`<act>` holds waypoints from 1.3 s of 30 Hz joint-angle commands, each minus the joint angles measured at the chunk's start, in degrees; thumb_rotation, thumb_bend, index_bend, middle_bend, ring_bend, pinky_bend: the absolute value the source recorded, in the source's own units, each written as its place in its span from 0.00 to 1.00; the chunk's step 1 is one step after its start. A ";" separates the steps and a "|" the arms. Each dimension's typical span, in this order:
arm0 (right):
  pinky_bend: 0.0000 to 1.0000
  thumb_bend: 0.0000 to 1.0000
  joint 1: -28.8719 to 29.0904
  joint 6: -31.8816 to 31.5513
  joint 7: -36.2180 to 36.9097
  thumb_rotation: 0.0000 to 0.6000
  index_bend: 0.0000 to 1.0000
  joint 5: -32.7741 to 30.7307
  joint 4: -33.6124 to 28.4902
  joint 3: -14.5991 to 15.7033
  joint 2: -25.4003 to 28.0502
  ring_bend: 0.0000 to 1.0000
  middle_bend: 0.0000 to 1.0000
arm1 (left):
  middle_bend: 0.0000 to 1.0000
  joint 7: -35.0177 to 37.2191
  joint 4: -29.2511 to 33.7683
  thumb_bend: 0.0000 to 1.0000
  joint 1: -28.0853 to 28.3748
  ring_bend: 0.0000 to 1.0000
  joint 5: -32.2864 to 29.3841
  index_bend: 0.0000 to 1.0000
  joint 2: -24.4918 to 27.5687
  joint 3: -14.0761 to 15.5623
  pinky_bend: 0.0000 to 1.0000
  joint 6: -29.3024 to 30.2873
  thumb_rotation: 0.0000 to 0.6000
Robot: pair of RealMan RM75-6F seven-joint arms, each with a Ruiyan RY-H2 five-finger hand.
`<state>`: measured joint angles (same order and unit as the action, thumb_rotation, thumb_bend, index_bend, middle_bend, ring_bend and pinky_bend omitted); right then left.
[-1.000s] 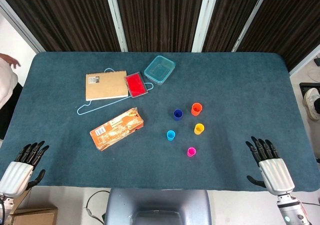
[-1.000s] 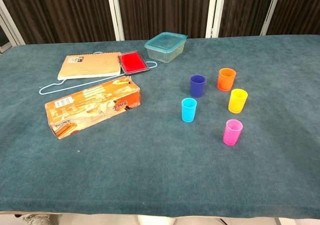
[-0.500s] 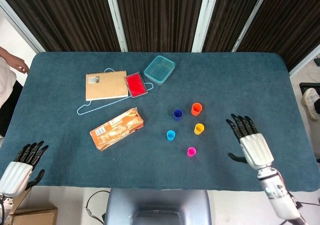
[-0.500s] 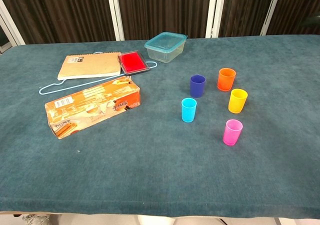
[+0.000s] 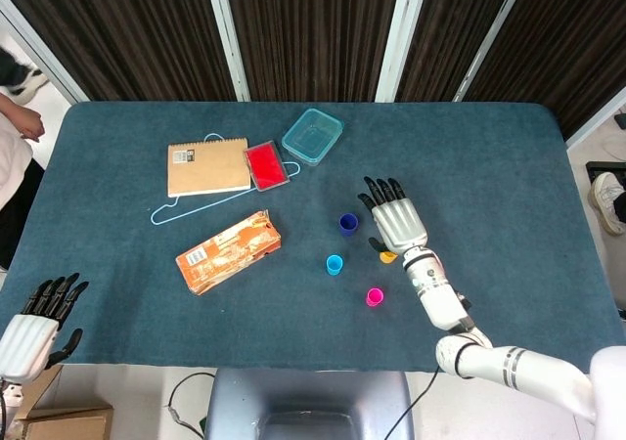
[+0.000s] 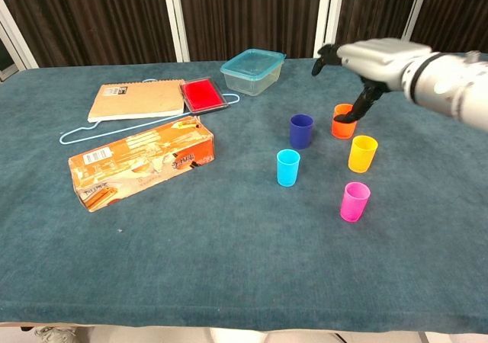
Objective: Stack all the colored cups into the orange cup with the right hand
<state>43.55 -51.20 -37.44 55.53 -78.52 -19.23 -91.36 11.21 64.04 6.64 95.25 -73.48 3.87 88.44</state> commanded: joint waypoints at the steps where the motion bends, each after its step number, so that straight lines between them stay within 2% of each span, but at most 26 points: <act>1: 0.00 0.38 4.80 1.81 -4.69 1.00 0.32 -6.40 6.30 -0.20 -5.68 0.00 0.00 | 0.00 0.31 -0.19 0.42 -0.04 0.00 -0.06 0.00 -0.01 -0.06 0.09 0.08 1.00; 9: 0.00 0.41 8.56 2.62 -3.95 1.00 0.37 -9.17 13.73 0.45 -10.99 0.00 0.00 | 0.00 0.60 -0.39 0.42 0.03 0.00 -0.18 0.00 -0.01 -0.03 0.09 -0.32 1.00; 17: 0.00 0.47 10.55 3.37 -3.69 1.00 0.46 -10.98 18.43 1.10 -13.77 0.00 0.00 | 0.00 1.00 -0.64 0.42 0.17 0.00 -0.77 0.00 -0.01 -0.32 0.09 -0.91 1.00; 22: 0.00 0.51 10.97 1.61 -2.67 1.00 0.59 -10.88 20.16 0.89 -15.09 0.00 0.00 | 0.00 1.35 -0.72 0.42 0.10 0.00 -0.60 0.00 0.04 -0.28 0.09 -0.59 1.00; 26: 0.00 0.51 9.90 -1.57 0.11 1.00 0.60 -8.68 17.66 0.19 -13.30 0.00 0.01 | 0.00 1.60 -0.74 0.42 0.04 0.00 -0.35 0.00 0.13 -0.13 0.09 -0.41 1.00; 31: 0.00 0.51 6.57 -6.08 3.83 1.00 0.60 -5.66 11.05 -0.35 -7.23 0.00 0.01 | 0.00 1.66 -0.73 0.42 -0.08 0.00 0.07 0.00 0.15 0.10 0.09 -0.01 1.00; 35: 0.00 0.51 4.90 -6.08 2.96 1.00 0.60 -7.11 9.12 0.29 -3.74 0.00 0.01 | 0.00 1.39 -0.66 0.42 0.04 0.00 0.35 0.00 0.05 0.28 0.09 -0.23 1.00; 39: 0.00 0.51 4.63 -4.59 2.47 1.00 0.60 -8.80 10.25 1.09 -3.20 0.00 0.01 | 0.00 0.85 -0.75 0.42 0.24 0.00 0.70 0.00 -0.27 0.45 0.09 -0.45 1.00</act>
<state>48.38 -56.31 -34.92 47.15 -68.78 -18.48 -94.64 12.11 63.32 6.84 95.91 -73.70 4.29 88.04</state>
